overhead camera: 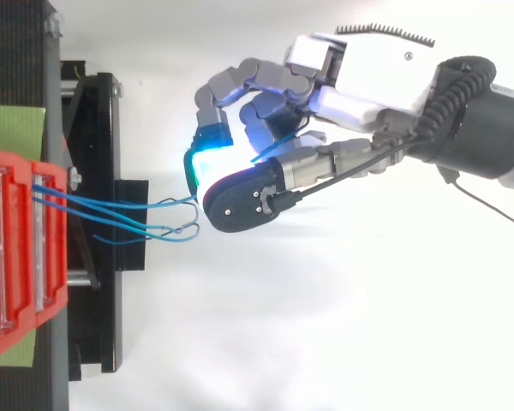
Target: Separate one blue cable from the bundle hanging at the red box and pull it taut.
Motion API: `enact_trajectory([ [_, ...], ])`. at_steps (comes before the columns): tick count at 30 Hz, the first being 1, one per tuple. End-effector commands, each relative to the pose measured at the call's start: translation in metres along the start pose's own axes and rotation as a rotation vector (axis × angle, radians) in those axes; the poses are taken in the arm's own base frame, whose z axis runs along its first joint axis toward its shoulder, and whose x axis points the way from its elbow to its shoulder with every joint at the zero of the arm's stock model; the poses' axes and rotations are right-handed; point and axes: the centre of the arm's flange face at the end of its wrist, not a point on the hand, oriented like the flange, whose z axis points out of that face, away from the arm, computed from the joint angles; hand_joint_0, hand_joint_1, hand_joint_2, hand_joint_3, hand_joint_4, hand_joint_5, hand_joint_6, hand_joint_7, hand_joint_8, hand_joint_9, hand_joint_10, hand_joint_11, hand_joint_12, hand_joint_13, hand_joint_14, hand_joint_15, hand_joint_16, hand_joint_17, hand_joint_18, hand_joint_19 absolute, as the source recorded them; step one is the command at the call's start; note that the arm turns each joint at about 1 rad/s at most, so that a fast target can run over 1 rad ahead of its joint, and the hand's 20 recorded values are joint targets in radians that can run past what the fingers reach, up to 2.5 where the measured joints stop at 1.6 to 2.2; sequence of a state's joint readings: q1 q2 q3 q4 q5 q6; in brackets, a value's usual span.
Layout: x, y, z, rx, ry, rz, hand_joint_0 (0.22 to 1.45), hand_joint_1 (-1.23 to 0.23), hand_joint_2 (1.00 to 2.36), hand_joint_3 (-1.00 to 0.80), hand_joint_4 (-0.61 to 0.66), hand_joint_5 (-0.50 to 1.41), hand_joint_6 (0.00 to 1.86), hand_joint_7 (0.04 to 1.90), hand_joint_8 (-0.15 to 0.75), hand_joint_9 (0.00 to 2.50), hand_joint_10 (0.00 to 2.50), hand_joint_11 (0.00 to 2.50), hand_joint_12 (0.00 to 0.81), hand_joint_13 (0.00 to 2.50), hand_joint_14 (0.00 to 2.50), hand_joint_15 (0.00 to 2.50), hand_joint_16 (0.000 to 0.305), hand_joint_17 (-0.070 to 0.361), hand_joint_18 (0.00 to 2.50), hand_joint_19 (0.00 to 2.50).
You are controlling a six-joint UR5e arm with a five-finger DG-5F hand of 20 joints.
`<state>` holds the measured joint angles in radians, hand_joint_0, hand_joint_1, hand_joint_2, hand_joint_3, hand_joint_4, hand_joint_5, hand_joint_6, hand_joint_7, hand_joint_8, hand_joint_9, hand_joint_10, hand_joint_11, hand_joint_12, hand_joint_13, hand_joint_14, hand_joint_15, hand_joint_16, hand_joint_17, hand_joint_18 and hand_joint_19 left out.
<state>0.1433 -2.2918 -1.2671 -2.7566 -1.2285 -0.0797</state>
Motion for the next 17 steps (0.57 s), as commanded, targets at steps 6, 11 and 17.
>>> enact_trajectory([
  [6, -0.0004, 0.0000, 0.0001, 0.000, 0.000, 0.000, 0.80, -0.74, 1.02, -0.29, 0.10, -0.18, 0.98, 1.43, 0.262, 0.74, 2.42, 1.40, 0.296, 0.75, 2.50, 1.78, 0.023, 0.051, 1.35, 1.95],
  [11, 0.0005, 0.0001, -0.0001, 0.000, 0.000, 0.000, 0.80, -0.74, 1.02, -0.29, 0.10, -0.18, 0.98, 1.42, 0.260, 0.74, 2.43, 1.40, 0.296, 0.75, 2.50, 1.78, 0.023, 0.052, 1.35, 1.95],
  [17, -0.0004, 0.0000, 0.0001, 0.000, 0.000, 0.000, 0.80, -0.74, 1.02, -0.29, 0.10, -0.18, 0.98, 1.43, 0.261, 0.74, 2.43, 1.41, 0.305, 0.75, 2.50, 1.78, 0.023, 0.052, 1.35, 1.95],
])
